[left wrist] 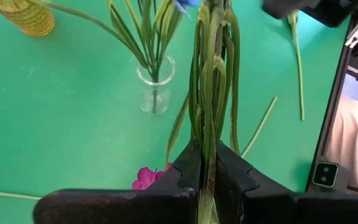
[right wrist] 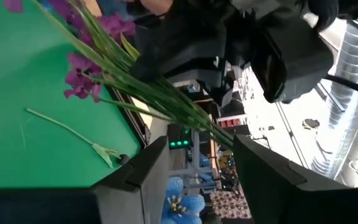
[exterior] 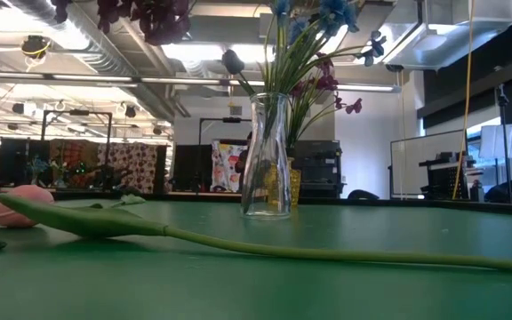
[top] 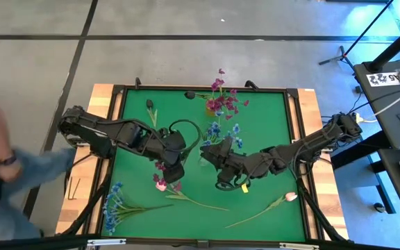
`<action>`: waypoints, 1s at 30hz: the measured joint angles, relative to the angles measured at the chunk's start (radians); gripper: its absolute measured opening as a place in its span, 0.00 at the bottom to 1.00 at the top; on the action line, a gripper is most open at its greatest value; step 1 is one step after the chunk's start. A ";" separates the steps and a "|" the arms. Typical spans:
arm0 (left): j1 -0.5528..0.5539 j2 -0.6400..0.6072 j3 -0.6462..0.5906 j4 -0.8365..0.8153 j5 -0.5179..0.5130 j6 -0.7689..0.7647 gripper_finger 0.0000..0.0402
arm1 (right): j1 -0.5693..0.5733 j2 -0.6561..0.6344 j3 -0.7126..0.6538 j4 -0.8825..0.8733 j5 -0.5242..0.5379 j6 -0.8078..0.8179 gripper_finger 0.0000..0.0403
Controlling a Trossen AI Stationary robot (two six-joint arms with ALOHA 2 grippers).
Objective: Sort flowers into vase by color
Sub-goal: Put the purple flowers into the yellow vase
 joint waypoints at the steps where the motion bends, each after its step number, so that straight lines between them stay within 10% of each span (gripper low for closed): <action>1: 0.003 0.000 0.000 0.000 0.000 0.000 0.04 | 0.000 0.000 0.000 0.001 -0.006 0.000 0.45; 30: -0.020 0.065 -0.001 0.066 0.125 0.058 0.04 | -0.026 0.043 0.000 -0.053 0.063 -0.034 0.41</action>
